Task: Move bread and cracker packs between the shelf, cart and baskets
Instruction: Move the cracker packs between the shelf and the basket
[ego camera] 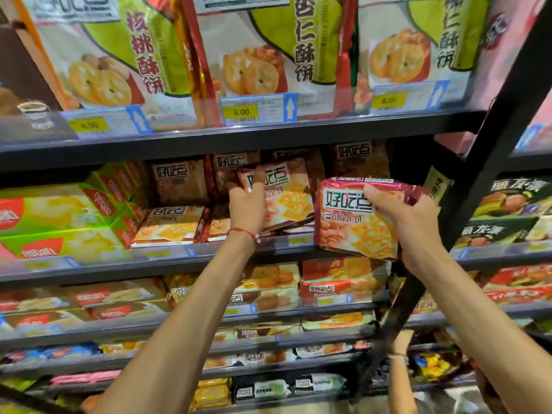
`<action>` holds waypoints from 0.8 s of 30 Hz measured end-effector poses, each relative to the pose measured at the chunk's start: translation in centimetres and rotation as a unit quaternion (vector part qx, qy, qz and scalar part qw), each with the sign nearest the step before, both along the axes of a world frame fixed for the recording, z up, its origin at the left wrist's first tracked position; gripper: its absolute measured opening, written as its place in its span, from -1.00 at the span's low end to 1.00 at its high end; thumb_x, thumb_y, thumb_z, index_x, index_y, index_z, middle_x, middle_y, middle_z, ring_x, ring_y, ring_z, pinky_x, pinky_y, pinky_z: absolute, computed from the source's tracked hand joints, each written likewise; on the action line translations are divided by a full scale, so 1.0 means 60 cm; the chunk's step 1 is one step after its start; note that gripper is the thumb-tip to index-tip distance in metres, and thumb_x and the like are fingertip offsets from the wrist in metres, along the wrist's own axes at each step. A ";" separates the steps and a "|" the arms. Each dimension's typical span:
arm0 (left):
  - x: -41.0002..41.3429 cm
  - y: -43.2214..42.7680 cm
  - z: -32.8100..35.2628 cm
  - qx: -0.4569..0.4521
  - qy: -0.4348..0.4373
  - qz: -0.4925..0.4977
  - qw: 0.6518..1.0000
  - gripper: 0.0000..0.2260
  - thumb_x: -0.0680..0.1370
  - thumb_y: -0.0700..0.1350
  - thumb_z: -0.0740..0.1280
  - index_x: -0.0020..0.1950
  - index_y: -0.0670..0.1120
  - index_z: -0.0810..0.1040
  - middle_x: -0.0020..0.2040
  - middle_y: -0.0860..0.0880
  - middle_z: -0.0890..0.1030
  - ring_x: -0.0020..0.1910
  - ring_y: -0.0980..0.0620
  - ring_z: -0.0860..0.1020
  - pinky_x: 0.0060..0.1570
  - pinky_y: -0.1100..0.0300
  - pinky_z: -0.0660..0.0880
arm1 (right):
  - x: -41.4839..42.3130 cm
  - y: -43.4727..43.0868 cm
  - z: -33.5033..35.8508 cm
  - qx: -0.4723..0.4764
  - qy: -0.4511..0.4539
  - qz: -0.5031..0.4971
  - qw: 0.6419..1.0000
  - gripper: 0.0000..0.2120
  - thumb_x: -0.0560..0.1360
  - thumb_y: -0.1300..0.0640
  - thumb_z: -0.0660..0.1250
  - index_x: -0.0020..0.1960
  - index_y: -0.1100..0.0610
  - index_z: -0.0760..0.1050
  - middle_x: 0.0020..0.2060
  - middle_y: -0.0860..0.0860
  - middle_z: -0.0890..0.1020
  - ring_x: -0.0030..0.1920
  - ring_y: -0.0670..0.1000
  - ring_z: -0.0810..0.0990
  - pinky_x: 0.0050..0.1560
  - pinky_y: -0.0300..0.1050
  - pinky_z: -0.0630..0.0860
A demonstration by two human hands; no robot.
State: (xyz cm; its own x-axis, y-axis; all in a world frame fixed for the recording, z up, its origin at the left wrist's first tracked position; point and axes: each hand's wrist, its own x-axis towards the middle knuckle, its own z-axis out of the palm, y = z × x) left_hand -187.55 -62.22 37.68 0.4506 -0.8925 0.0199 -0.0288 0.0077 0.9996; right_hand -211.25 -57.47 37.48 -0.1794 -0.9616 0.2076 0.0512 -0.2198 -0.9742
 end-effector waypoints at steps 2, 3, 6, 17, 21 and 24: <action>-0.001 -0.005 -0.003 0.022 -0.020 -0.060 0.998 -0.70 0.60 0.10 0.39 -0.11 -0.09 0.45 -0.25 -0.02 0.57 -0.23 0.00 0.57 -0.20 0.16 0.53 | 0.004 -0.007 0.002 0.002 0.027 0.017 1.000 -0.64 0.48 0.00 0.55 0.16 0.18 0.61 -0.05 0.04 0.78 -0.05 0.06 0.78 0.03 0.05 0.68; 0.003 -0.005 -0.007 0.031 -0.034 -0.090 0.995 -0.74 0.56 0.03 0.46 -0.14 -0.08 0.47 -0.26 -0.01 0.61 -0.22 0.00 0.60 -0.20 0.16 0.55 | 0.005 -0.010 0.002 0.002 0.037 0.022 0.999 -0.65 0.48 0.01 0.55 0.15 0.19 0.61 -0.06 0.04 0.78 -0.06 0.06 0.78 0.02 0.04 0.68; 0.032 0.001 -0.024 0.054 -0.133 -0.163 0.976 -0.72 0.40 -0.14 0.62 -0.08 -0.09 0.53 -0.18 0.01 0.68 -0.14 0.06 0.68 -0.11 0.26 0.61 | 0.003 -0.018 0.001 0.004 0.038 0.031 0.999 -0.65 0.49 0.01 0.54 0.15 0.19 0.61 -0.05 0.05 0.78 -0.05 0.07 0.78 0.03 0.05 0.66; 0.003 -0.029 -0.047 0.036 -0.242 -0.054 0.968 -0.51 0.31 -0.01 0.68 0.12 -0.13 0.60 0.01 -0.01 0.71 0.00 0.02 0.68 0.12 0.01 0.63 | -0.016 -0.041 -0.001 0.040 -0.002 0.015 0.999 -0.70 0.51 0.02 0.53 0.14 0.17 0.63 -0.07 0.06 0.78 -0.07 0.08 0.78 0.00 0.03 0.67; -0.029 -0.045 -0.043 0.050 -0.281 -0.036 0.958 -0.54 0.49 -0.04 0.54 0.27 -0.18 0.46 0.18 -0.18 0.61 0.19 -0.16 0.58 0.09 0.12 0.46 | -0.022 -0.043 -0.003 0.049 0.001 0.025 0.998 -0.70 0.51 0.03 0.53 0.14 0.19 0.63 -0.06 0.07 0.78 -0.07 0.09 0.78 0.00 0.03 0.67; -0.037 -0.055 -0.044 0.060 -0.324 -0.045 0.943 -0.52 0.56 0.05 0.46 0.34 -0.19 0.43 0.32 -0.22 0.51 0.34 -0.20 0.45 0.25 0.05 0.42 | -0.022 -0.044 -0.003 0.052 0.006 0.025 0.998 -0.70 0.51 0.02 0.53 0.15 0.18 0.62 -0.07 0.05 0.78 -0.08 0.07 0.78 -0.02 0.02 0.67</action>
State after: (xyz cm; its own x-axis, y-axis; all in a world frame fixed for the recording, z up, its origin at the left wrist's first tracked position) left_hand -189.76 -65.50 35.07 0.3000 -0.9402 0.1613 -0.6393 -0.0727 0.7655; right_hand -212.54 -60.10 37.32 -0.1288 -0.9858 0.1081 0.0484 -0.1152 -0.9922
